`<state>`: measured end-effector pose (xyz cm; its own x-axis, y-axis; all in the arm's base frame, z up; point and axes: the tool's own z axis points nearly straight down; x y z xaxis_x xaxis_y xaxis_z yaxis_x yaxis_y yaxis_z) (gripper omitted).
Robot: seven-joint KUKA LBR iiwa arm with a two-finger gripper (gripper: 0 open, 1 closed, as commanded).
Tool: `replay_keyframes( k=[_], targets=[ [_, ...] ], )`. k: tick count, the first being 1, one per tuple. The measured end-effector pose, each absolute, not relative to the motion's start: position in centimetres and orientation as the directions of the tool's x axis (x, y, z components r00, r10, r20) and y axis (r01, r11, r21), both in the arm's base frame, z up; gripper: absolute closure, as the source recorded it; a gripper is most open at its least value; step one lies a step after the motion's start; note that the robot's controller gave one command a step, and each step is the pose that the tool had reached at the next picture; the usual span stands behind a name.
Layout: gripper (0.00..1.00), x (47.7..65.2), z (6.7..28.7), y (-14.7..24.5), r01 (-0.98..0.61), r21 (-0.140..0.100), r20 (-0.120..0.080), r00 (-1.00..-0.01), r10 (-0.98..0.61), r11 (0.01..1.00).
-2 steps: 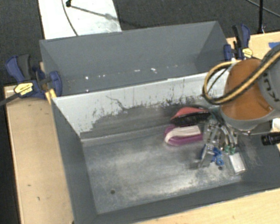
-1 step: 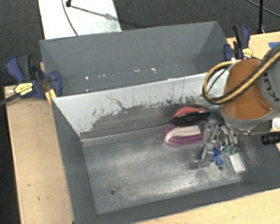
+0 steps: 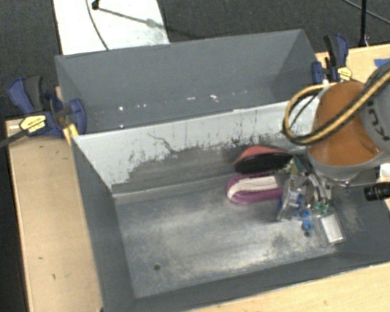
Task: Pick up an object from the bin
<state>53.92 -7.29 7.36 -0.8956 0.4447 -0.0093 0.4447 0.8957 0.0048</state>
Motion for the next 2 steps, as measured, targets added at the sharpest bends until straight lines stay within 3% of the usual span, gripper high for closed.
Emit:
replay_keyframes(
  k=[1, 2],
  targets=[
    [1.0, 54.0, 8.8, -7.3, 0.439, 0.002, -0.005, -0.898, 0.439, 0.898],
    [1.0, 54.2, 15.4, -7.3, 0.433, 0.003, -0.008, -0.901, 0.433, 0.901]
  ],
)
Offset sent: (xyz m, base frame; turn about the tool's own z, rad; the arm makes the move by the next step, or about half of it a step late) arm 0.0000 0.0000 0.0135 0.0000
